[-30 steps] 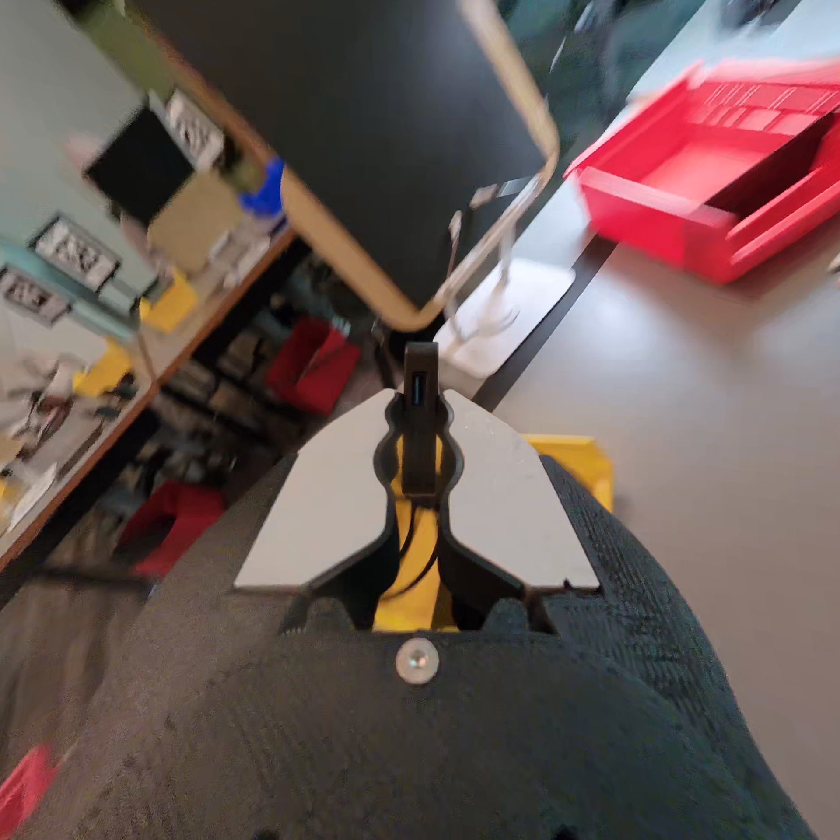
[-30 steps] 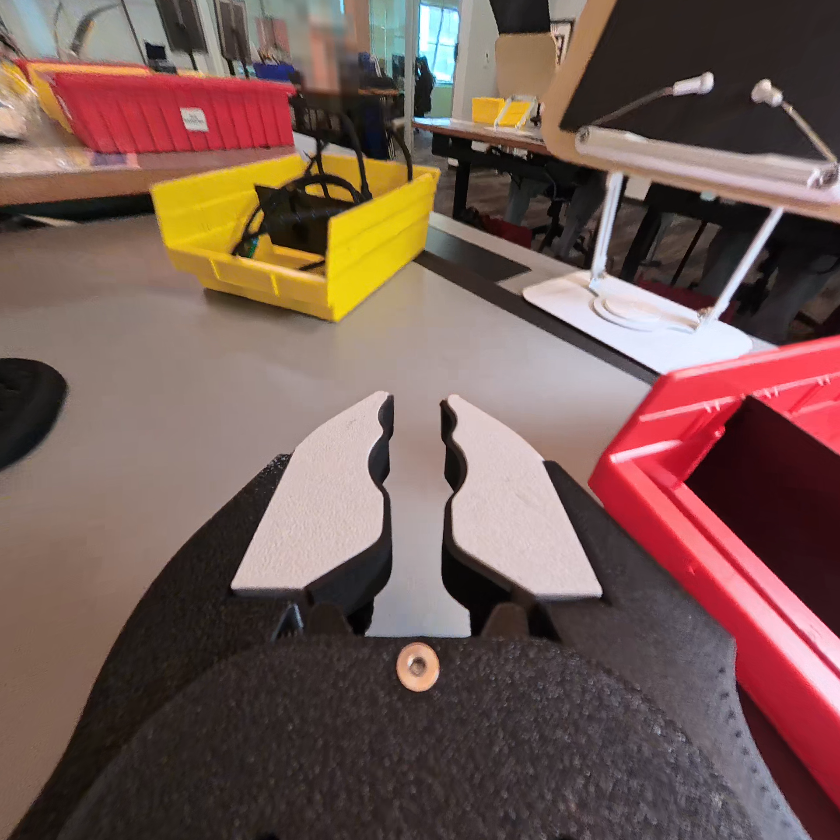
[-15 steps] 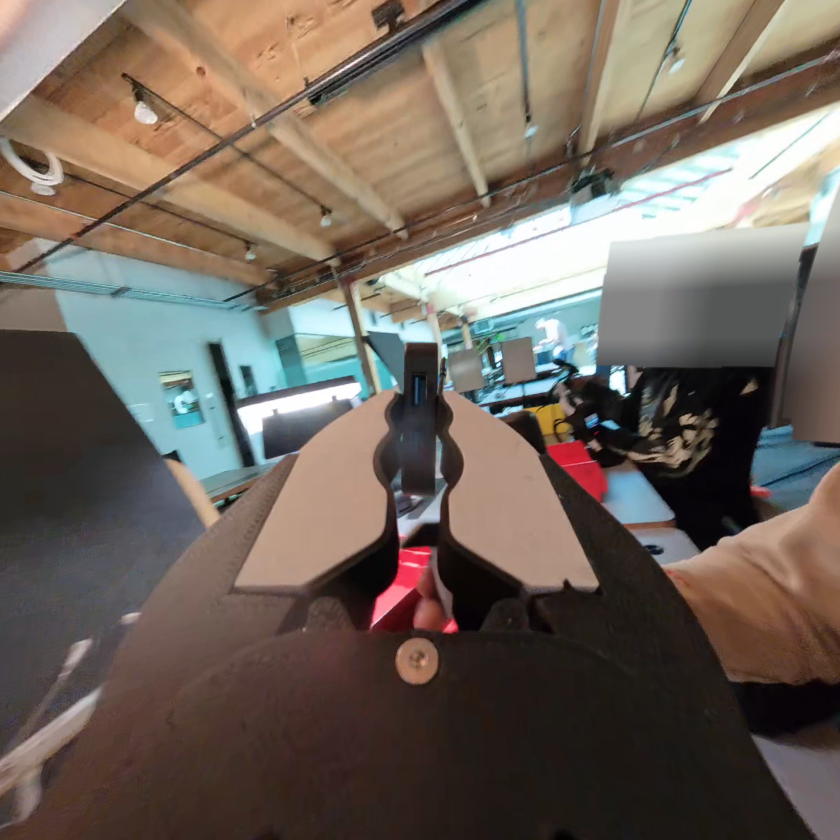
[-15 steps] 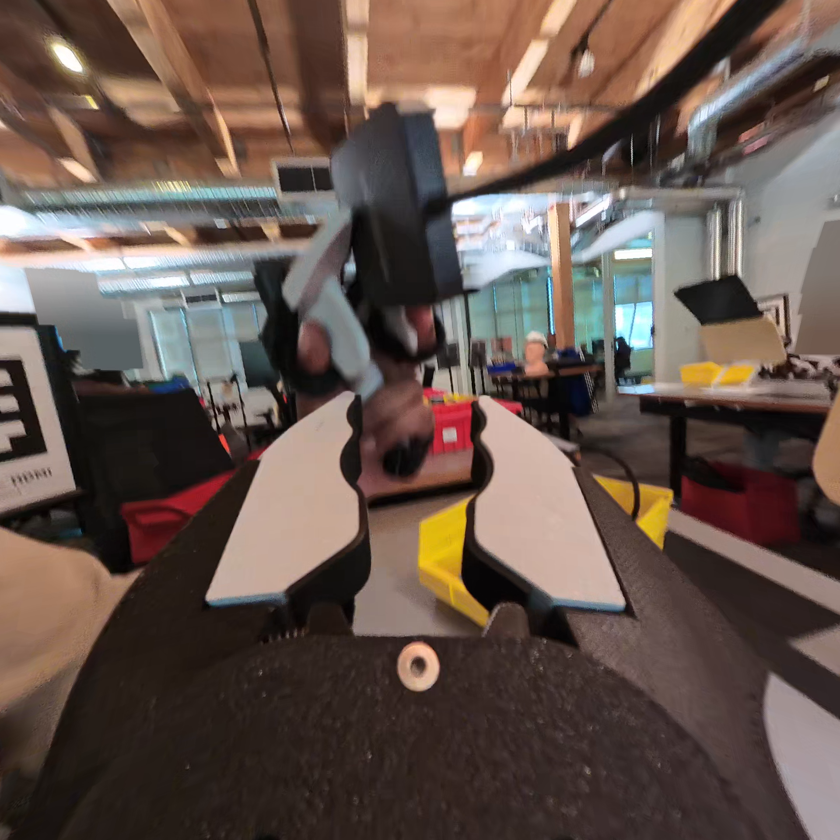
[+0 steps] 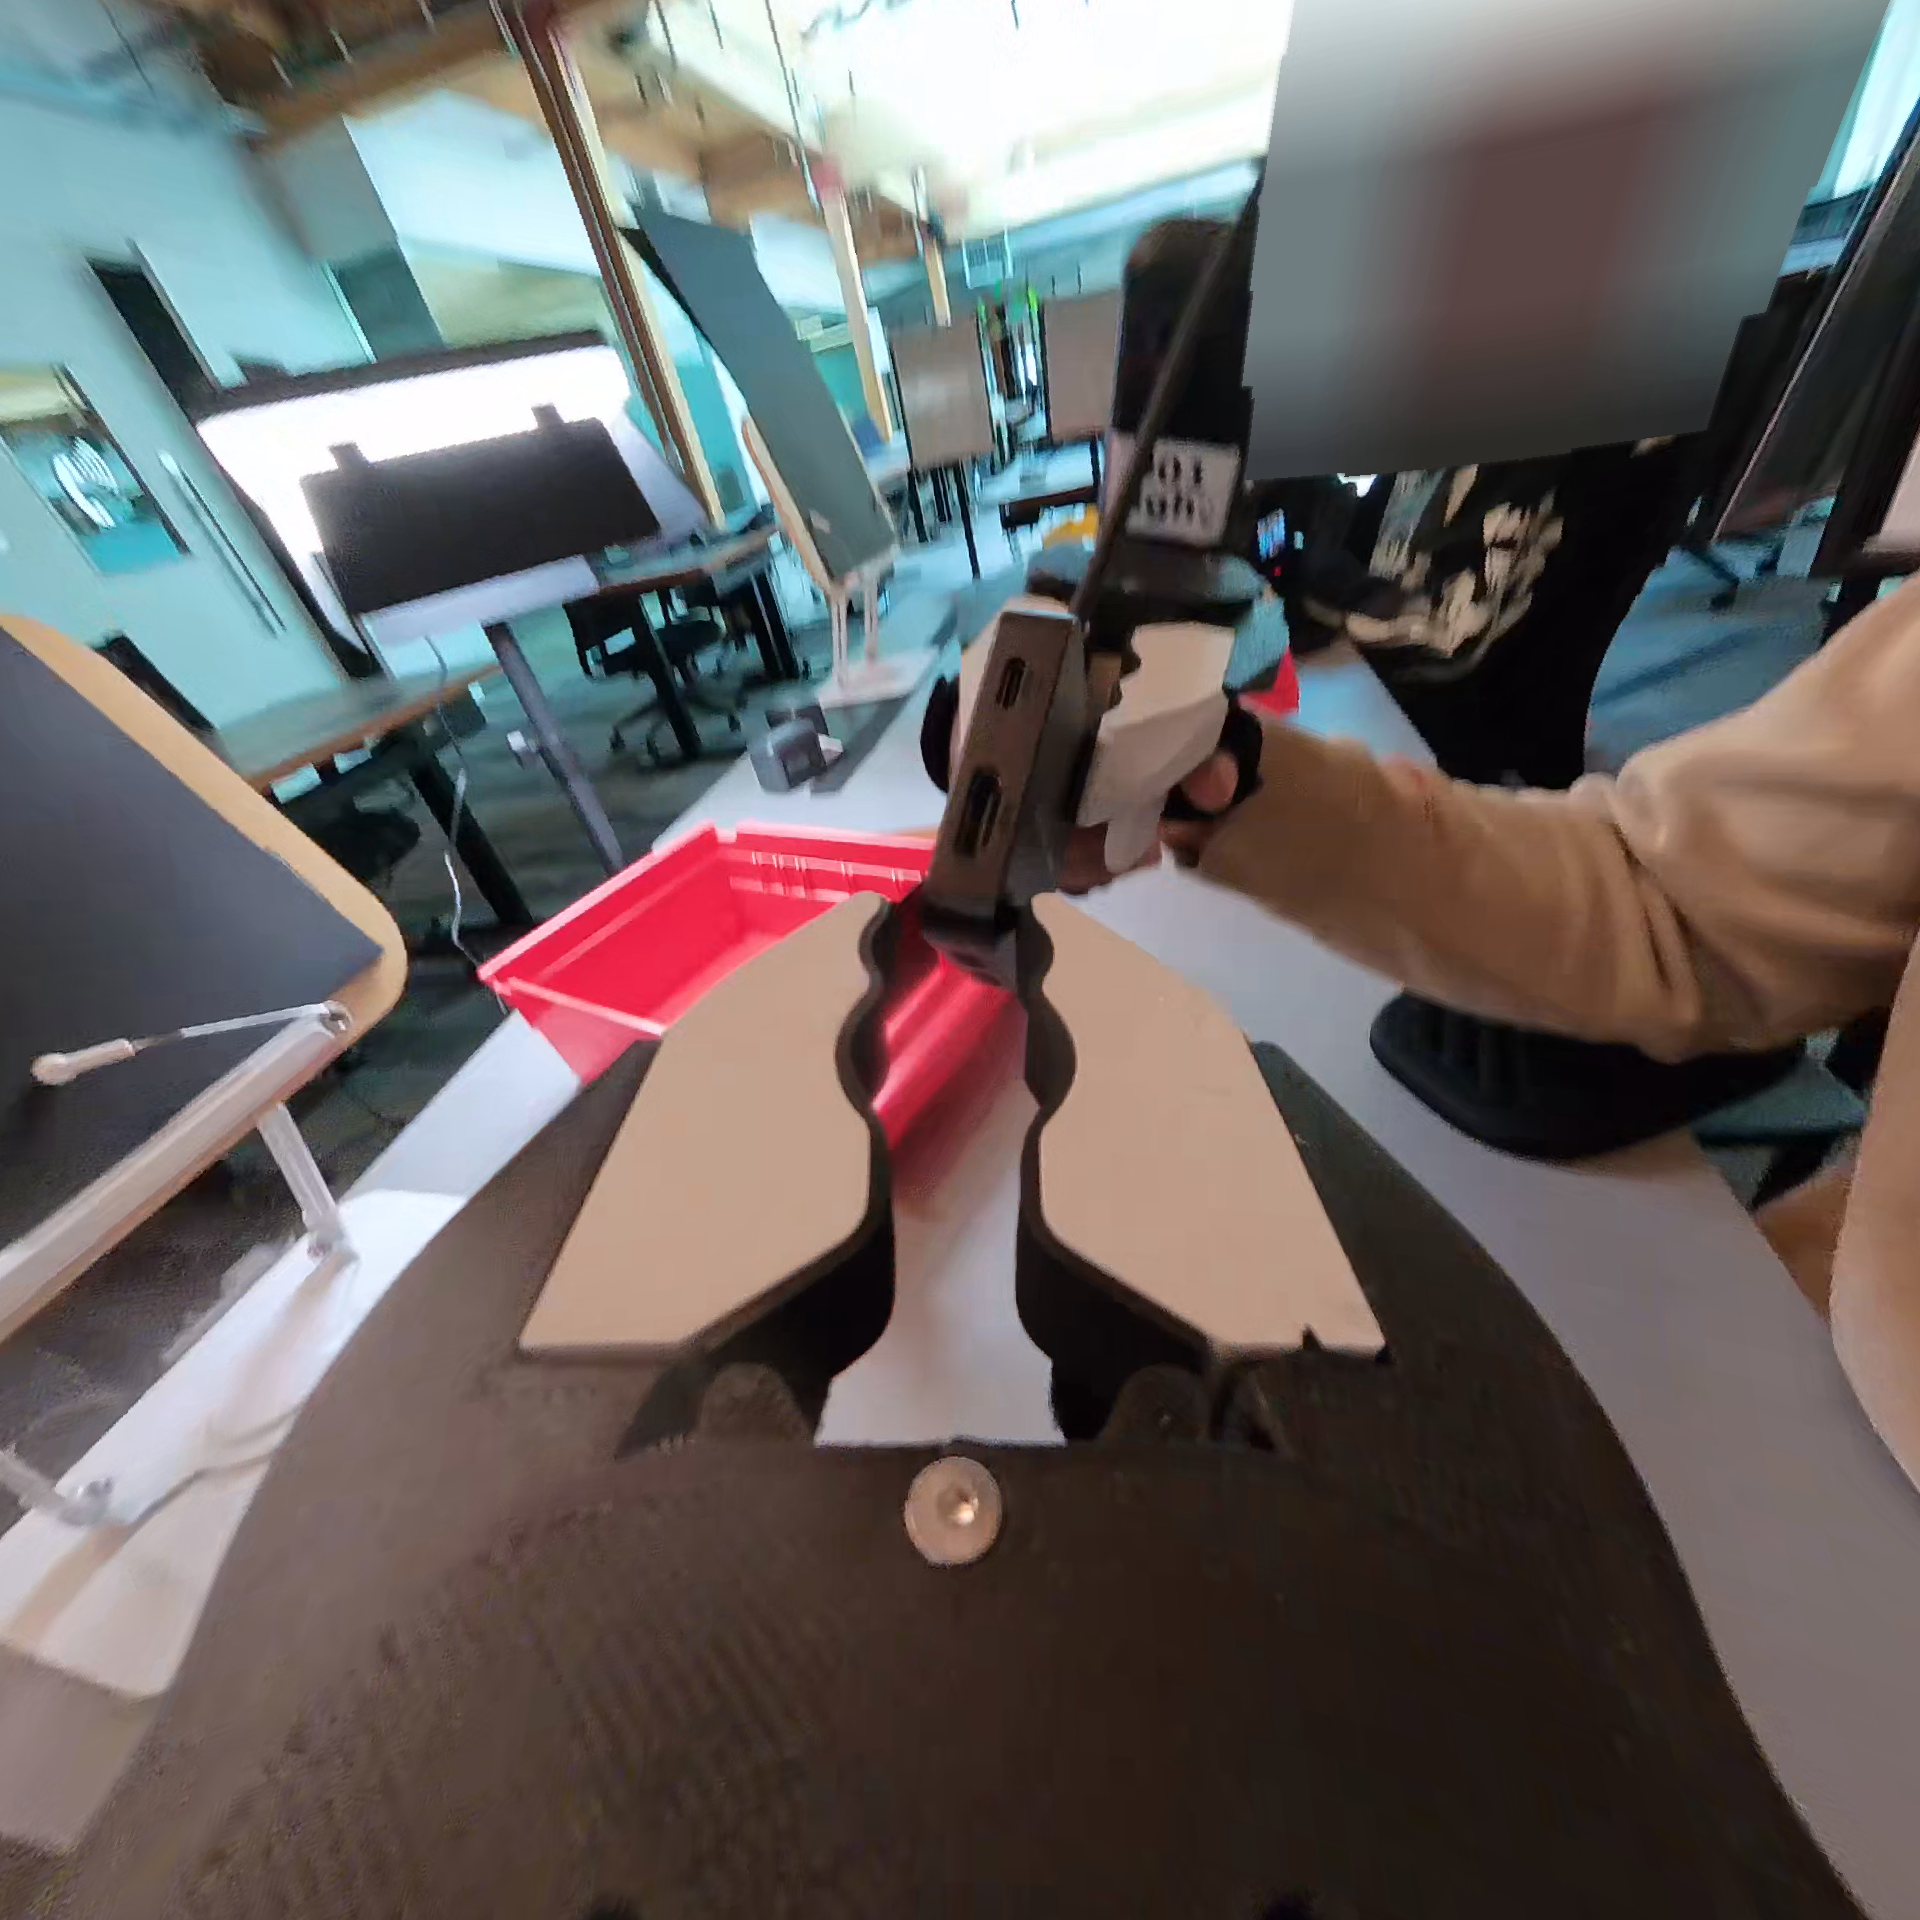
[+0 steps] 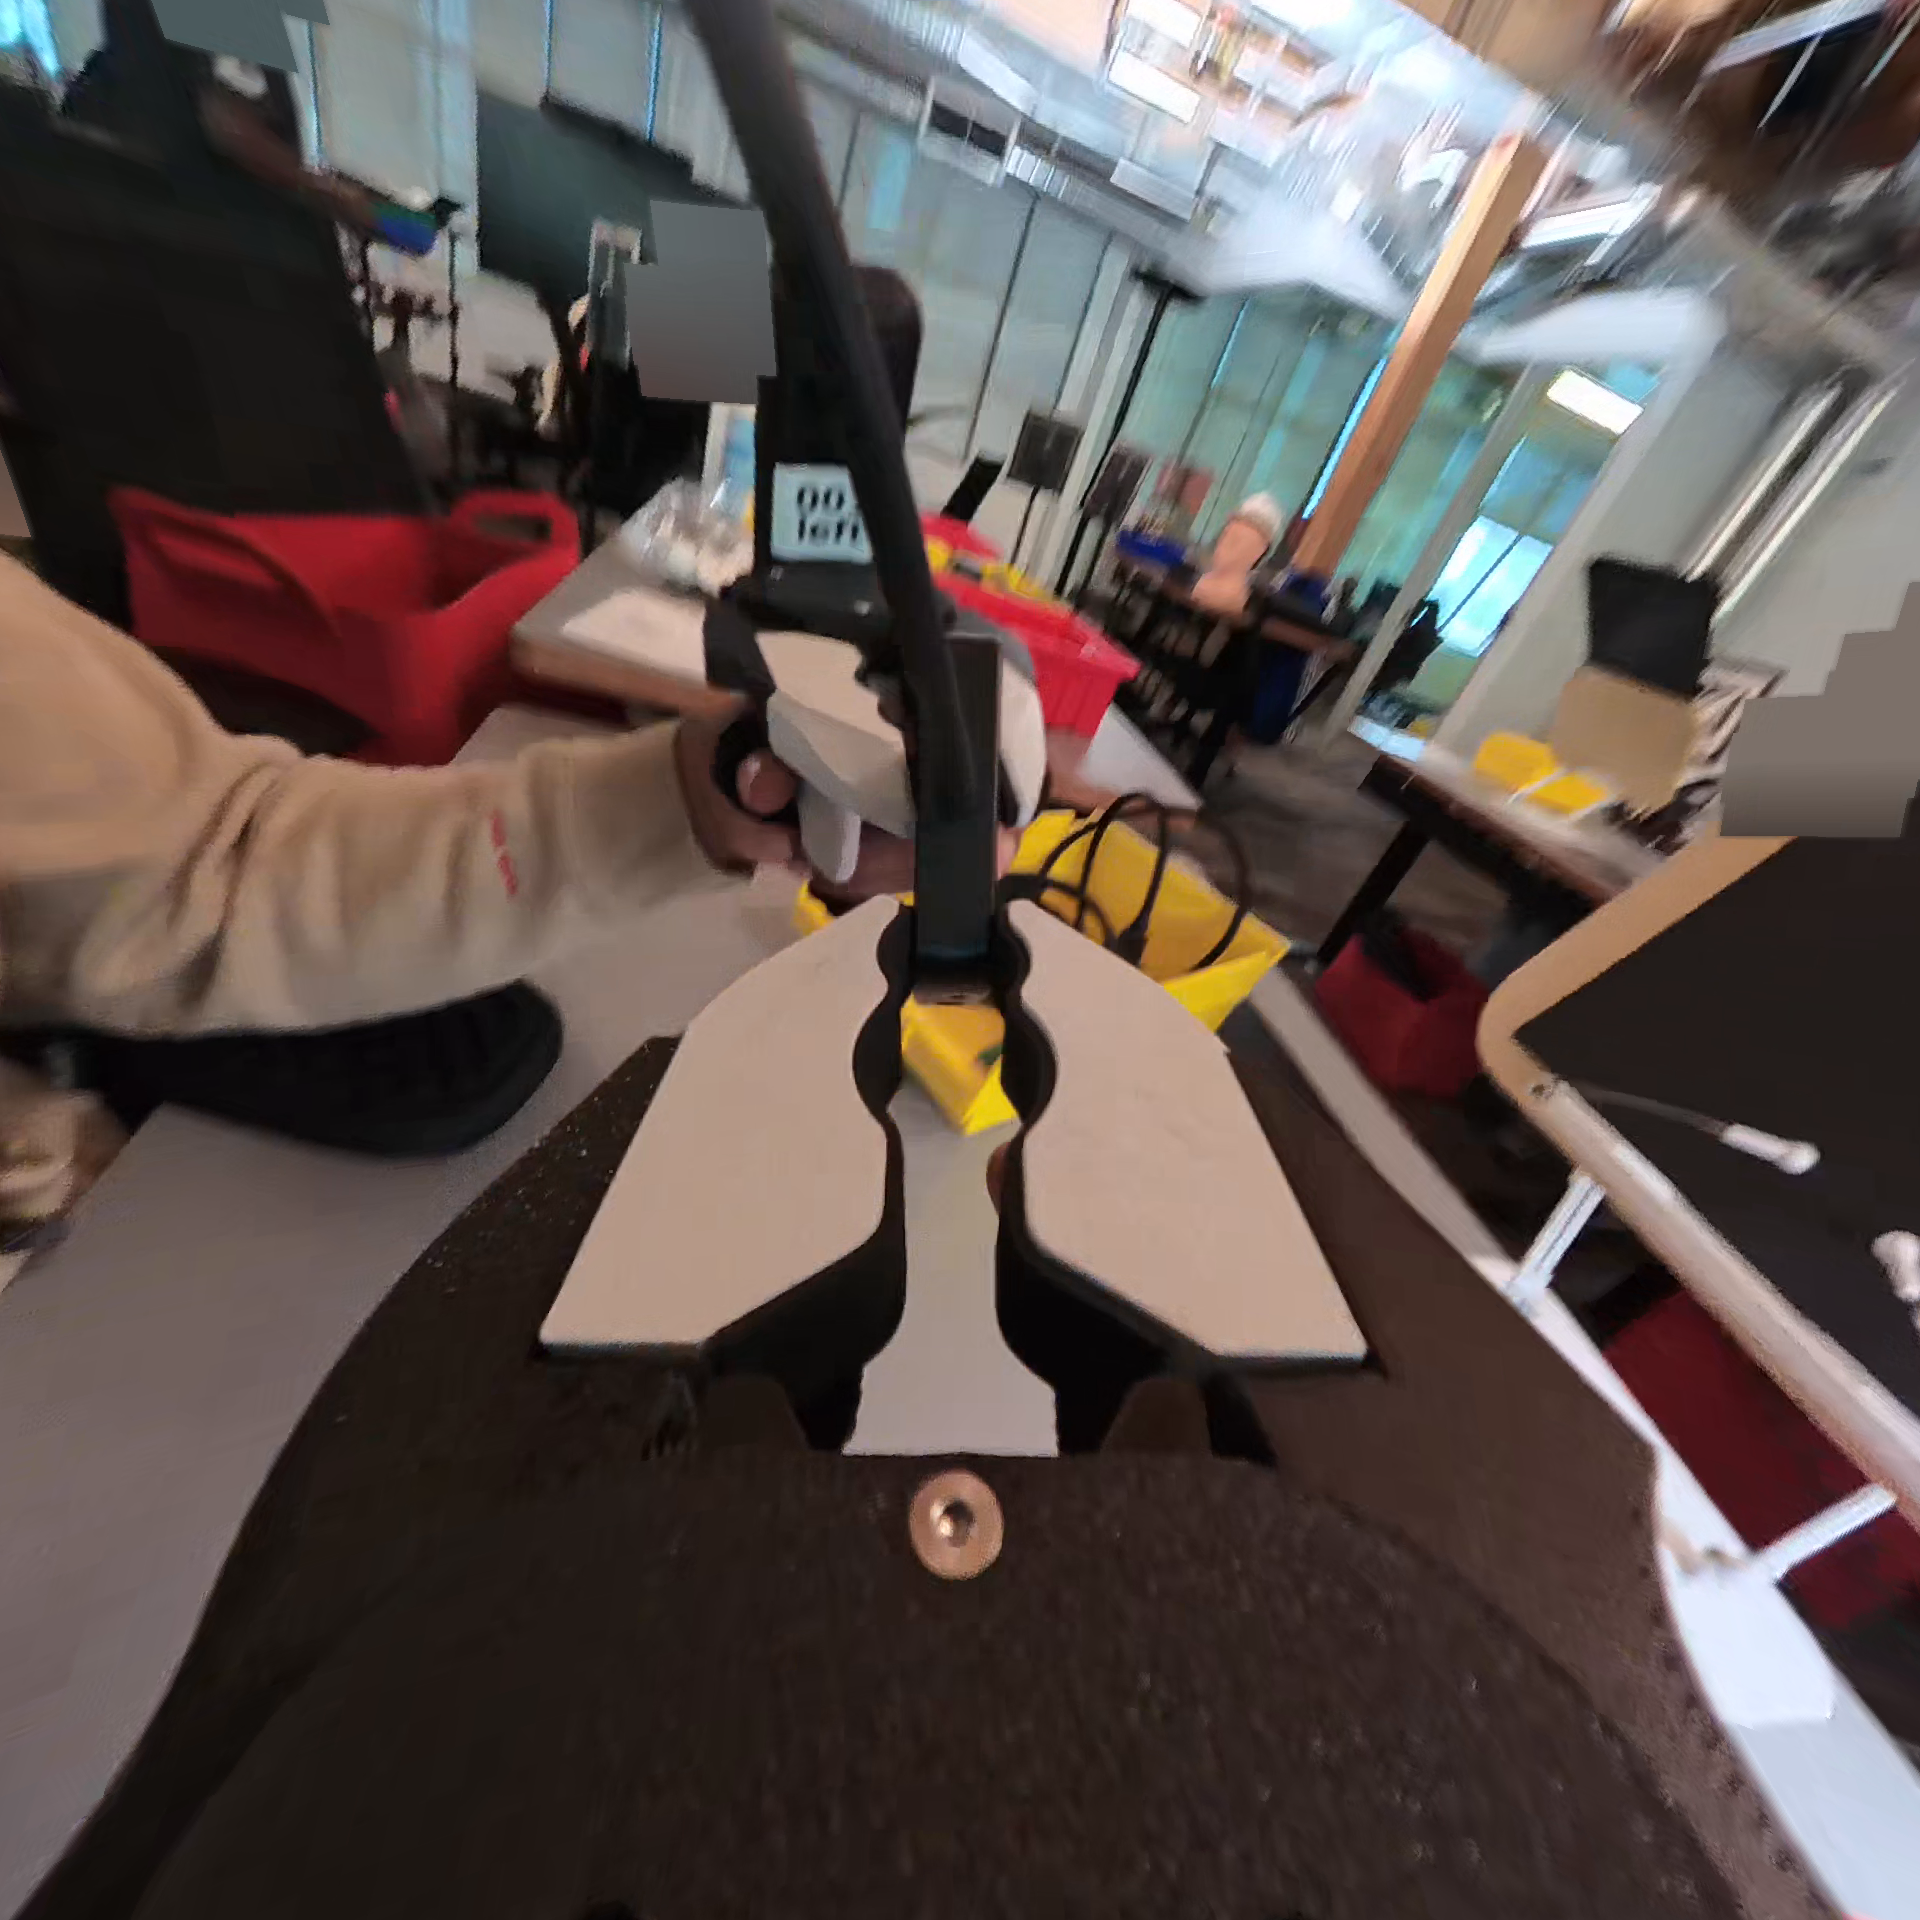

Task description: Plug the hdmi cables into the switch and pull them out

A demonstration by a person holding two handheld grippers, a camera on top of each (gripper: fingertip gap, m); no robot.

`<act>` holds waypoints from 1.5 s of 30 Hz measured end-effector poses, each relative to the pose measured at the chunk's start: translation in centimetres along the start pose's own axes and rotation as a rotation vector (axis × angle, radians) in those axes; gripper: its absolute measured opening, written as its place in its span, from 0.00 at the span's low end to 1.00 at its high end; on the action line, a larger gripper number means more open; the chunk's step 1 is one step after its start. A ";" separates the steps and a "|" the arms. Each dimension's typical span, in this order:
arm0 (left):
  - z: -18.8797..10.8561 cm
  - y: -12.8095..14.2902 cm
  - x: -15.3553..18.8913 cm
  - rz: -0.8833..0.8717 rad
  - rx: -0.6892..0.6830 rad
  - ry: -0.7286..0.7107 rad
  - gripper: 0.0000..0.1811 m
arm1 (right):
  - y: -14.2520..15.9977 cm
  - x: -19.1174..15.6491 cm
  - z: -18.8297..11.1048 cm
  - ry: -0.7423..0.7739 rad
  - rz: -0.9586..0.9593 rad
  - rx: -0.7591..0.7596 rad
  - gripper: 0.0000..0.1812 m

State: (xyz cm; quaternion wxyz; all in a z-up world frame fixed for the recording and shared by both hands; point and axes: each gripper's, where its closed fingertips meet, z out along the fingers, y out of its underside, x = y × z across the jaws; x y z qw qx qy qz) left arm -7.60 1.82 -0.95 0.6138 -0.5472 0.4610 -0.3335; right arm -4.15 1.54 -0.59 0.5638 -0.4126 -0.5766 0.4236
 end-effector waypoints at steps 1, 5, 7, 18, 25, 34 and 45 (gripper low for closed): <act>0.2 0.6 0.2 0.001 -0.047 0.008 0.14 | 0.7 -0.2 -0.3 -0.031 0.023 -0.050 0.08; 1.6 3.0 1.6 -0.018 -0.172 0.079 0.17 | 3.1 -1.0 -0.6 -0.097 0.092 -0.190 0.08; 2.4 3.7 1.8 0.004 -0.190 0.082 0.10 | 3.6 -1.3 -0.2 -0.111 0.109 -0.216 0.08; 2.9 0.0 1.4 -0.261 0.234 0.165 0.08 | 0.7 0.2 0.8 -0.071 0.213 0.088 0.15; 2.9 0.5 1.5 -0.292 0.225 0.201 0.08 | 0.7 -0.3 1.0 -0.107 0.236 0.116 0.08; 1.9 1.5 0.9 -0.226 0.114 0.163 0.08 | 1.2 0.2 0.4 -0.114 0.257 0.105 0.07; 2.5 2.3 1.4 -0.213 0.082 0.193 0.08 | 1.7 -0.3 1.3 -0.116 0.237 0.101 0.07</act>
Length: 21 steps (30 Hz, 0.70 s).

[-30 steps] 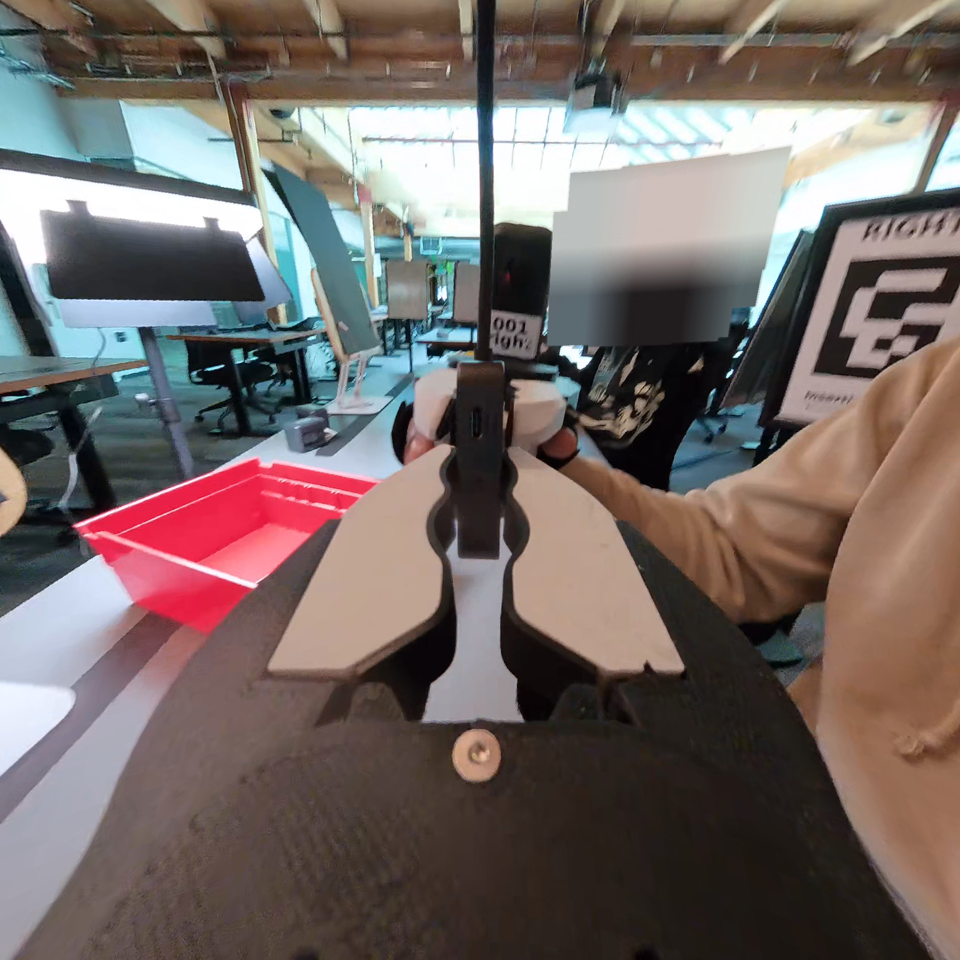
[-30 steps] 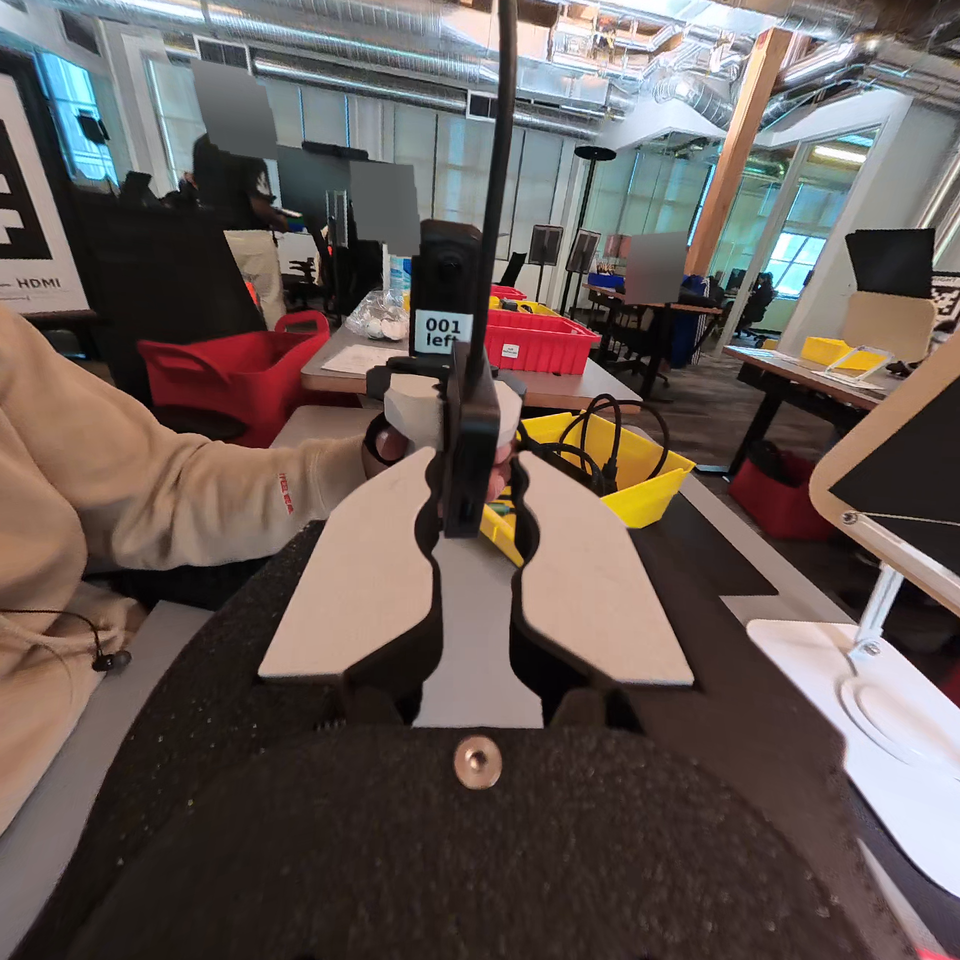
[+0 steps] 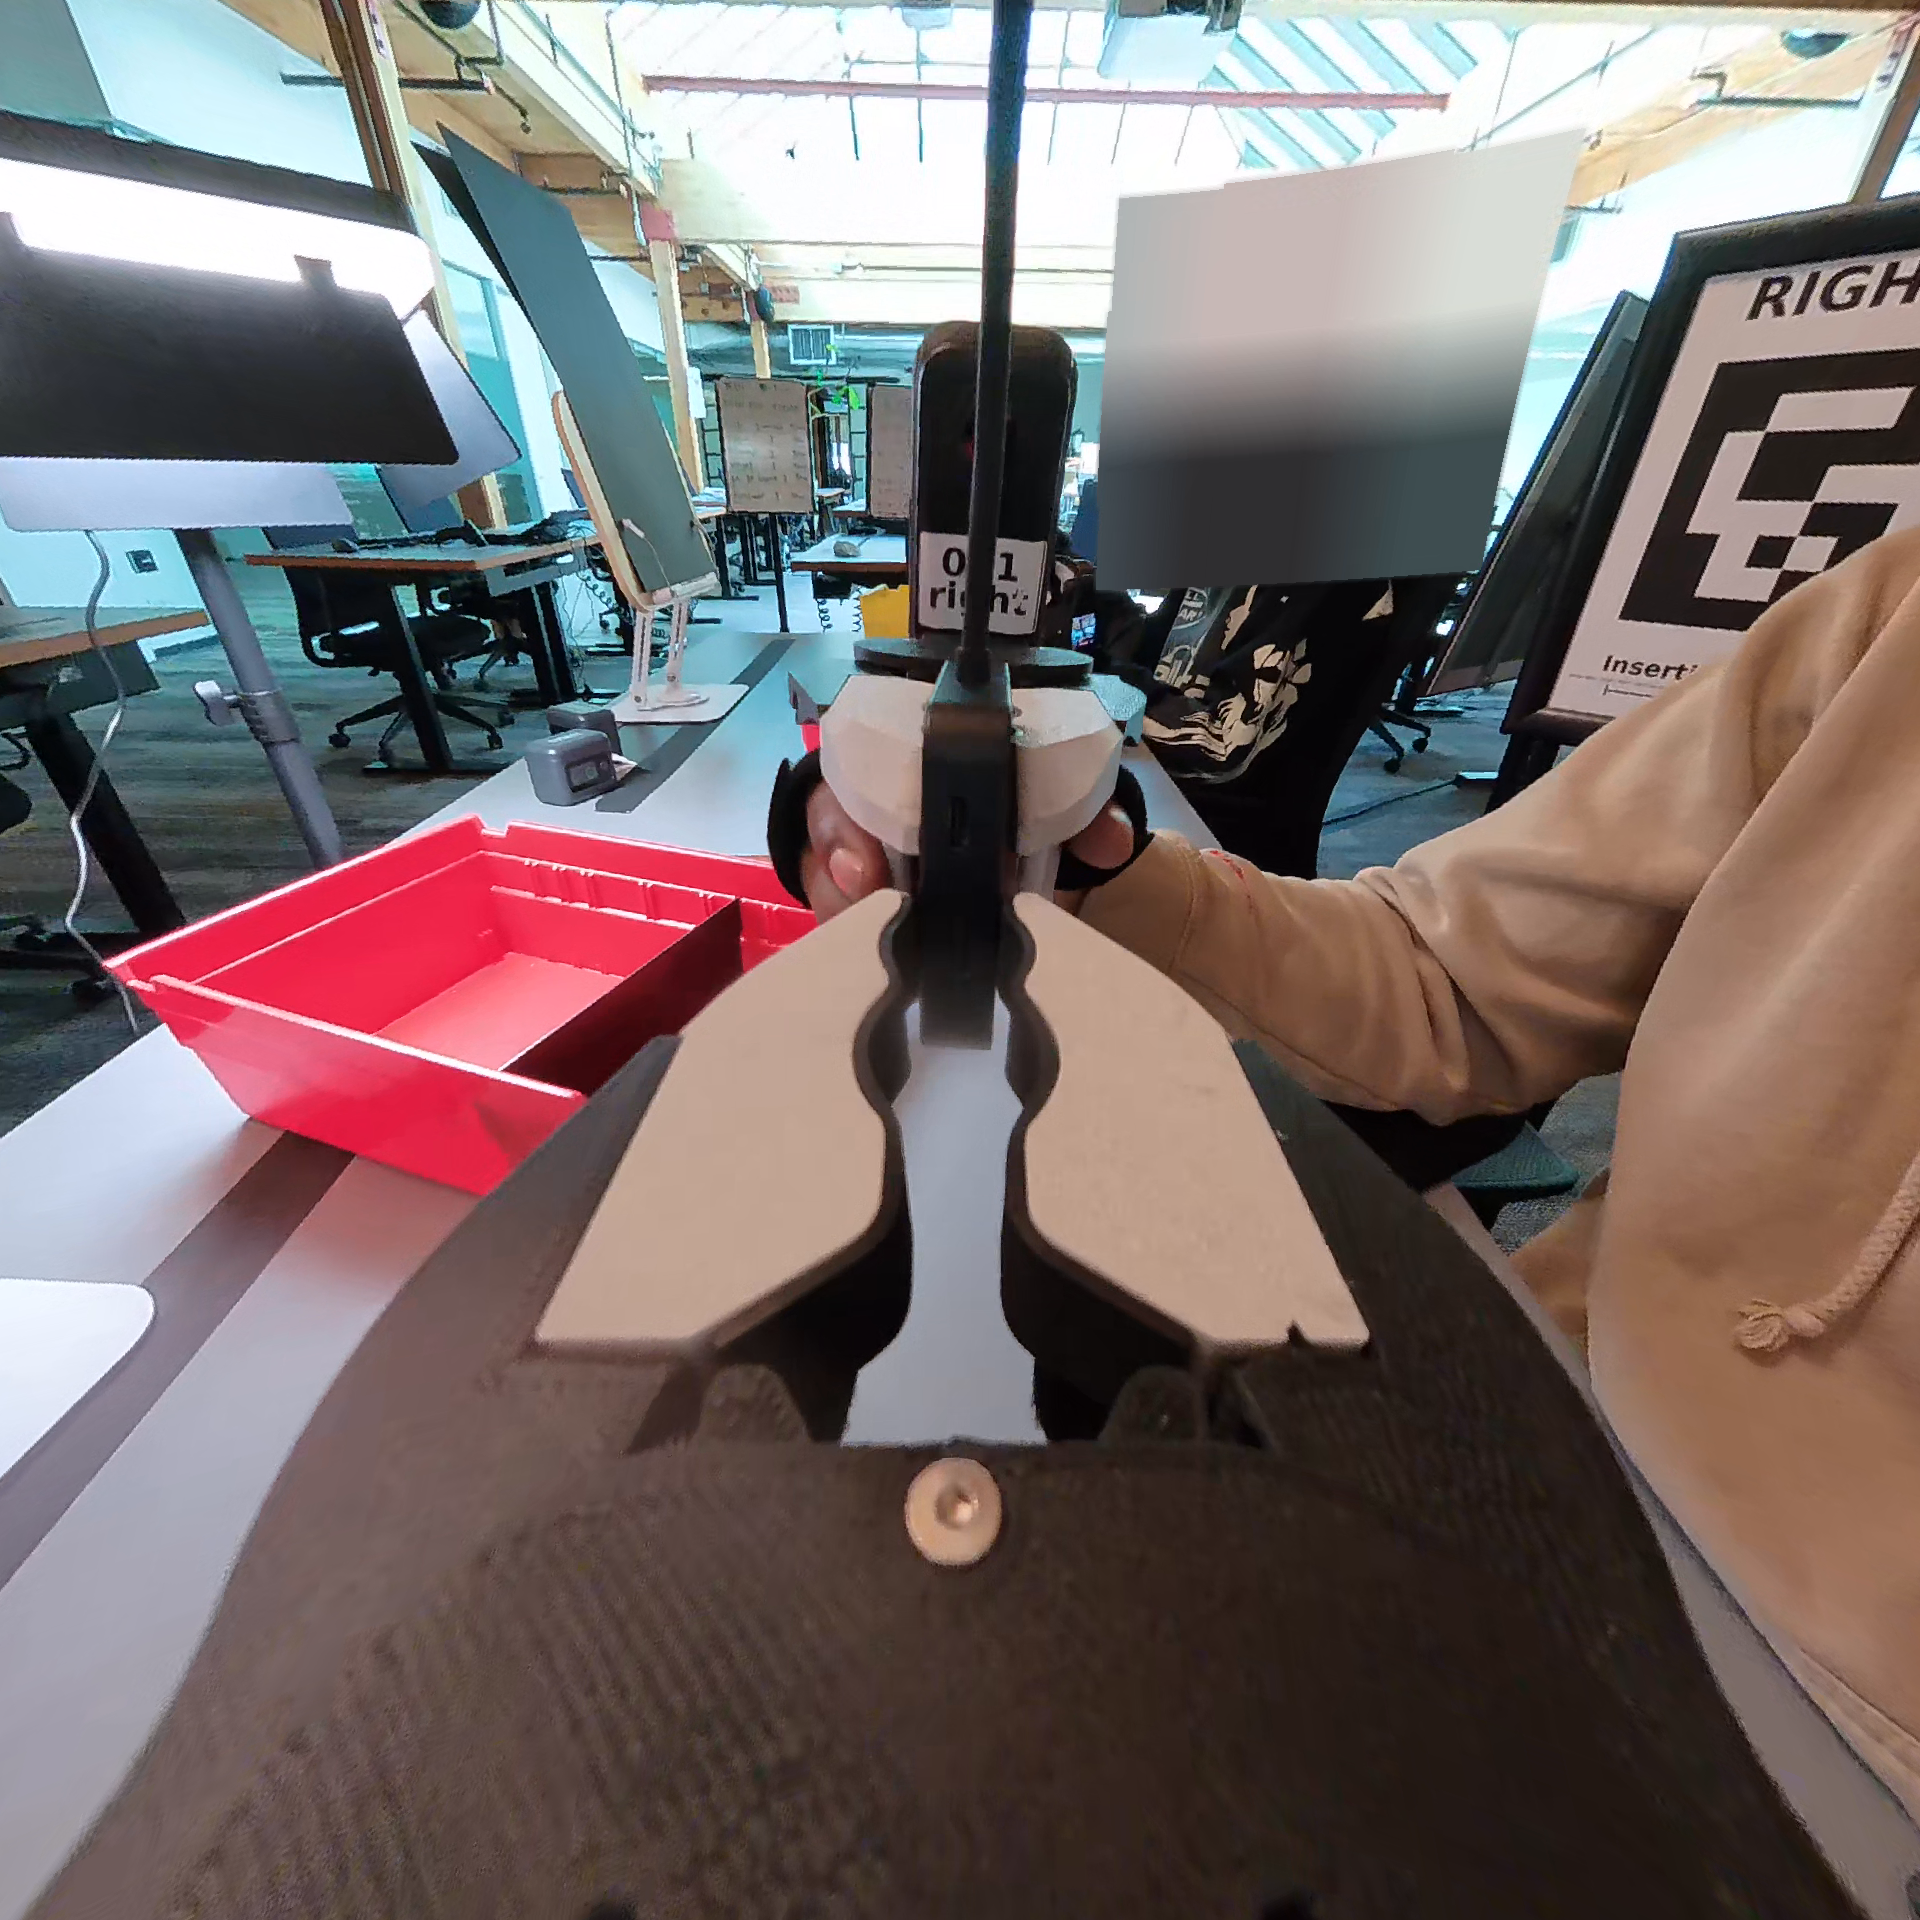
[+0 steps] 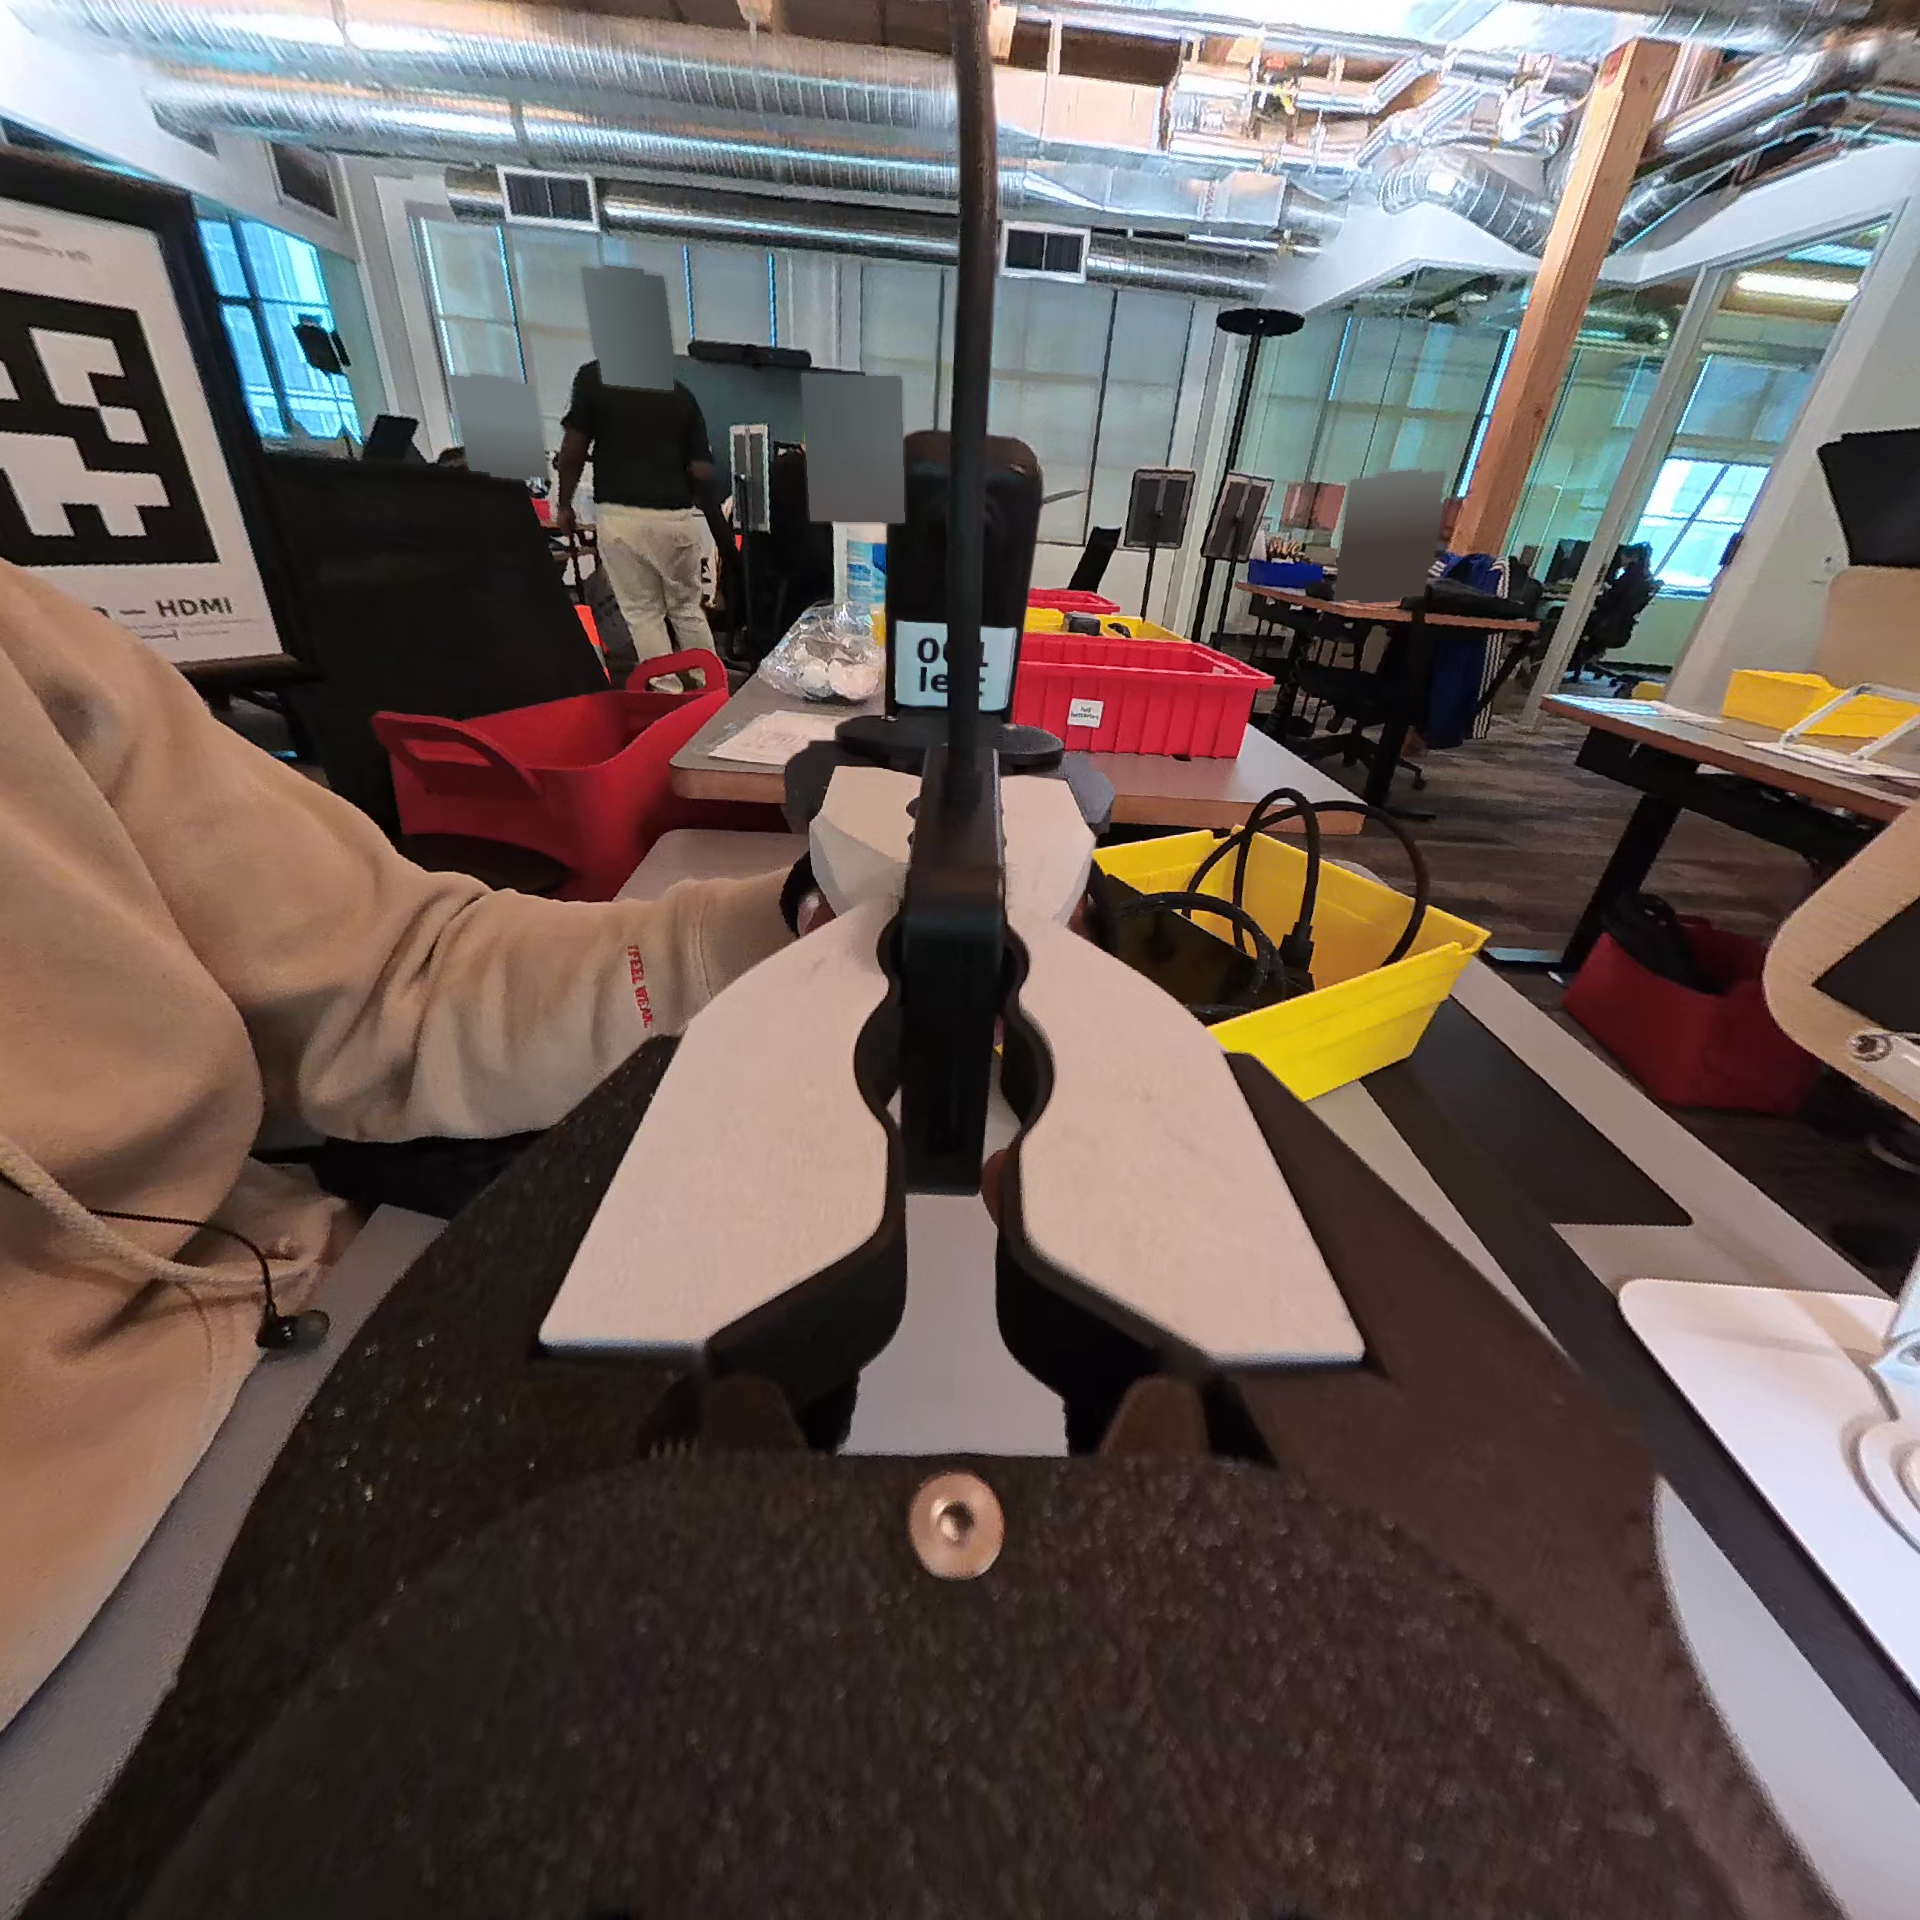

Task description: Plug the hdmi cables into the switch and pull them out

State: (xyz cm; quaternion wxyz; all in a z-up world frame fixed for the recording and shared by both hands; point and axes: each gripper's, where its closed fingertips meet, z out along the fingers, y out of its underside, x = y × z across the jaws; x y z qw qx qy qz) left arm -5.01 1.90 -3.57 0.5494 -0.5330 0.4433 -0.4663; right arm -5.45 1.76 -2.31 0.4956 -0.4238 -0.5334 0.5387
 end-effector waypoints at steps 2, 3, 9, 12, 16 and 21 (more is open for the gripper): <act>0.1 0.2 -0.1 0.003 -0.006 -0.006 0.08 | 0.2 0.0 -0.1 0.005 -0.007 -0.026 0.07; 0.2 0.3 -0.1 0.006 -0.010 -0.010 0.08 | 0.3 0.1 -0.2 0.009 -0.016 -0.038 0.07; -2.1 -0.7 -2.8 -0.038 0.016 -0.164 0.14 | -1.0 1.1 -2.0 0.067 -0.037 -0.005 0.07; -6.1 -0.9 -6.3 -0.034 -0.019 -0.377 0.14 | -2.3 2.1 -4.0 0.125 -0.040 0.040 0.07; -13.4 0.0 -10.2 -0.028 -0.156 -0.692 0.14 | -3.6 3.1 -6.1 0.191 -0.042 0.093 0.07; -22.1 1.5 -13.0 -0.062 -0.314 -0.981 0.13 | -4.0 3.7 -7.3 0.237 -0.058 0.098 0.07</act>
